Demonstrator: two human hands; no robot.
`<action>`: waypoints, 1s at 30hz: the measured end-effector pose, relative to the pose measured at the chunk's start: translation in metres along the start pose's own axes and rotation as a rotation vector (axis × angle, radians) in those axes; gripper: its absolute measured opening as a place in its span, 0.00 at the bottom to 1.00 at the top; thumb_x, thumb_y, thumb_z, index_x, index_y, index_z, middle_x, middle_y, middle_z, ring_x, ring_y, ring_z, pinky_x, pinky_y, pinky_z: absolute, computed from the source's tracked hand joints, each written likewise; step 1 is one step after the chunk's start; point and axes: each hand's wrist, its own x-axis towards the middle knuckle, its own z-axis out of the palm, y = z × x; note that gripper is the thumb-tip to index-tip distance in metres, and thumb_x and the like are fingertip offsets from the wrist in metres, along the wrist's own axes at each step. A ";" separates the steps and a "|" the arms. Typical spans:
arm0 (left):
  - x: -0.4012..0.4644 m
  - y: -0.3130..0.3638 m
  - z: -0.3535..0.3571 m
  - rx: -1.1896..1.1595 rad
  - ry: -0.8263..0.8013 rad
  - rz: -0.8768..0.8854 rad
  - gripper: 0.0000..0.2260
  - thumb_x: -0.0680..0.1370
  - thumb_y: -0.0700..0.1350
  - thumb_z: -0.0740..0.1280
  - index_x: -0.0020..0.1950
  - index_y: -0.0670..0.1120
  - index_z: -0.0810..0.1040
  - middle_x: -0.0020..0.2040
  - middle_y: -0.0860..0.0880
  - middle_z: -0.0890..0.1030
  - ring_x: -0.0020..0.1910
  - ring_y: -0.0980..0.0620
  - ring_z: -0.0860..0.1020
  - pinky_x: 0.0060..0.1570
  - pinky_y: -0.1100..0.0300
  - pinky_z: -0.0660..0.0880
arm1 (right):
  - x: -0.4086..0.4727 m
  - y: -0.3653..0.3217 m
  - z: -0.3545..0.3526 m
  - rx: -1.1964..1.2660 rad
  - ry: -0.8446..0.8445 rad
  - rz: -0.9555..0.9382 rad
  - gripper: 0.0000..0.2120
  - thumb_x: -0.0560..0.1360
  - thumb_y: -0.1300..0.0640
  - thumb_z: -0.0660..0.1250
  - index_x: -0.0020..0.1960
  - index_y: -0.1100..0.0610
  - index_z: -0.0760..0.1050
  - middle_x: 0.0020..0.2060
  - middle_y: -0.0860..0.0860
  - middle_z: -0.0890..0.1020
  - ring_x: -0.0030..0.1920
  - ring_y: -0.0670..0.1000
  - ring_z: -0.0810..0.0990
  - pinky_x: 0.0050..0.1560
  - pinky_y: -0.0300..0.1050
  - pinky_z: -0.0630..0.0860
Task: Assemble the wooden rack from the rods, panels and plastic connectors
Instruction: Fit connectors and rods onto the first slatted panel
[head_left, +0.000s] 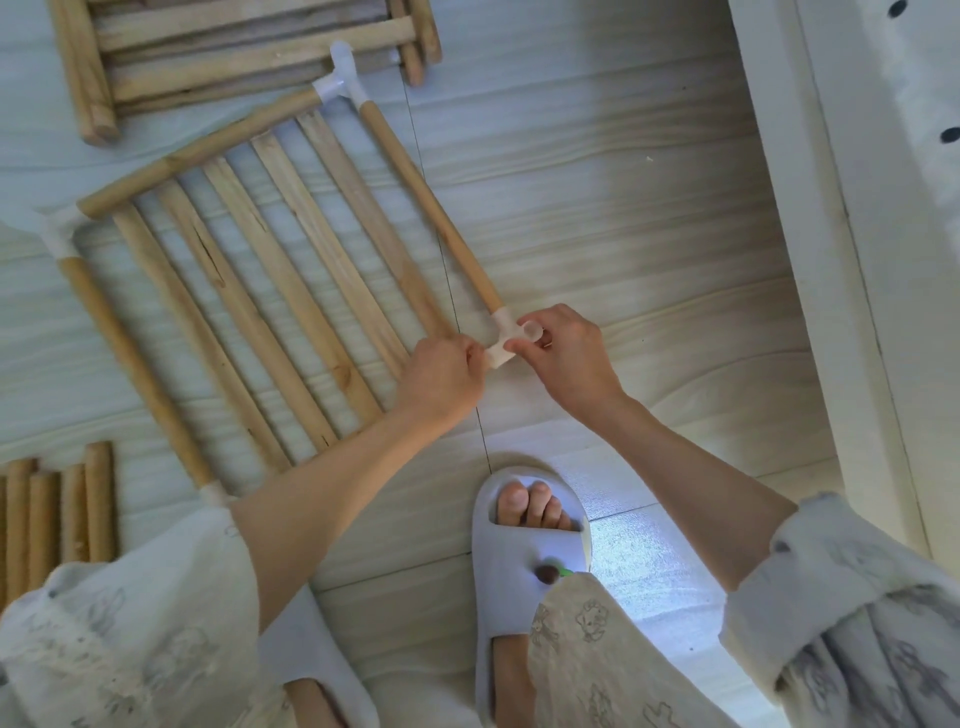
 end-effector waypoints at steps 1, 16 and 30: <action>-0.003 -0.006 0.003 0.096 -0.020 0.045 0.12 0.80 0.44 0.58 0.56 0.42 0.78 0.51 0.42 0.77 0.53 0.42 0.73 0.48 0.54 0.69 | 0.001 0.001 0.000 -0.005 0.004 0.000 0.13 0.72 0.57 0.71 0.53 0.62 0.79 0.49 0.57 0.79 0.44 0.55 0.79 0.47 0.35 0.67; -0.003 -0.024 -0.005 0.185 -0.073 -0.004 0.13 0.77 0.40 0.60 0.62 0.46 0.72 0.60 0.45 0.67 0.59 0.43 0.69 0.59 0.50 0.63 | 0.010 -0.008 0.004 -0.003 -0.019 0.001 0.12 0.74 0.57 0.69 0.54 0.63 0.78 0.49 0.57 0.79 0.47 0.55 0.78 0.51 0.42 0.72; -0.008 -0.022 0.000 0.137 -0.025 0.024 0.12 0.80 0.50 0.59 0.60 0.48 0.73 0.60 0.48 0.67 0.55 0.45 0.75 0.58 0.51 0.60 | 0.009 -0.004 0.008 0.056 -0.063 0.167 0.10 0.75 0.56 0.68 0.52 0.62 0.74 0.46 0.57 0.81 0.47 0.56 0.80 0.48 0.46 0.75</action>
